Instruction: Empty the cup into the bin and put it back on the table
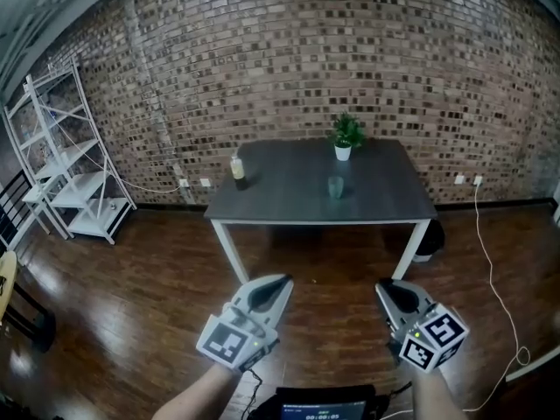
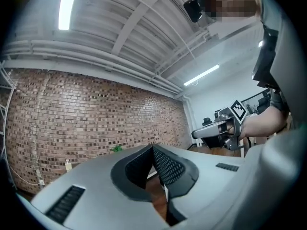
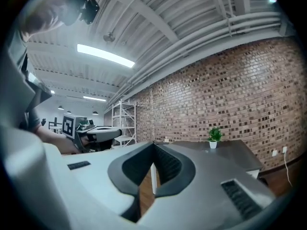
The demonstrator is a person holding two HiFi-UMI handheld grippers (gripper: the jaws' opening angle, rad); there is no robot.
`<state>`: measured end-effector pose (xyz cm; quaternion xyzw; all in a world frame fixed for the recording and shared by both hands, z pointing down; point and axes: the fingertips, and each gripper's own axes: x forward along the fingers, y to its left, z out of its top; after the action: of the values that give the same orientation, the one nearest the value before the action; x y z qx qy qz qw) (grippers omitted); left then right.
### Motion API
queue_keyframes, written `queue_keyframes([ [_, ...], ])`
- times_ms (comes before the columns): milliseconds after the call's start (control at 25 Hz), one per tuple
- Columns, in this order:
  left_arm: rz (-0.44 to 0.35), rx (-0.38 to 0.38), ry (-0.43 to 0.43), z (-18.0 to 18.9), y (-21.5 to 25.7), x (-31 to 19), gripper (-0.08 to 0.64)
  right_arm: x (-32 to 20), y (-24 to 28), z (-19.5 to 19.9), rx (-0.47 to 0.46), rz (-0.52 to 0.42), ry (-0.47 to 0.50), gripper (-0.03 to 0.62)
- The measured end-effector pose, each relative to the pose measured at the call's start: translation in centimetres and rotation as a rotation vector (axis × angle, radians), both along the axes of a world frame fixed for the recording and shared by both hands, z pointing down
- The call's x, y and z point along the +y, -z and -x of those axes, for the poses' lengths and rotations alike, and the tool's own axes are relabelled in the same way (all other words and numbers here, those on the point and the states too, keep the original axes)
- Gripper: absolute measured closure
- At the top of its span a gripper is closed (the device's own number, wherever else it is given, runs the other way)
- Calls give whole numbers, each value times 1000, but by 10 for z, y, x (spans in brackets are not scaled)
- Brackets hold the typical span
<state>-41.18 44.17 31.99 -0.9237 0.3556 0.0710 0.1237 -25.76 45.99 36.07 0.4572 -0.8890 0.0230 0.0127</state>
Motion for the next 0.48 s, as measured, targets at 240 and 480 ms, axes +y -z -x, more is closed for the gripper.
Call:
queue_keyframes([
  [240, 36, 11, 1, -8, -9, -63, 560, -58, -1, -3, -2, 20, -13, 589],
  [480, 35, -2, -32, -17, -9, -139, 560, -132, 3, -5, 15, 19, -27, 589],
])
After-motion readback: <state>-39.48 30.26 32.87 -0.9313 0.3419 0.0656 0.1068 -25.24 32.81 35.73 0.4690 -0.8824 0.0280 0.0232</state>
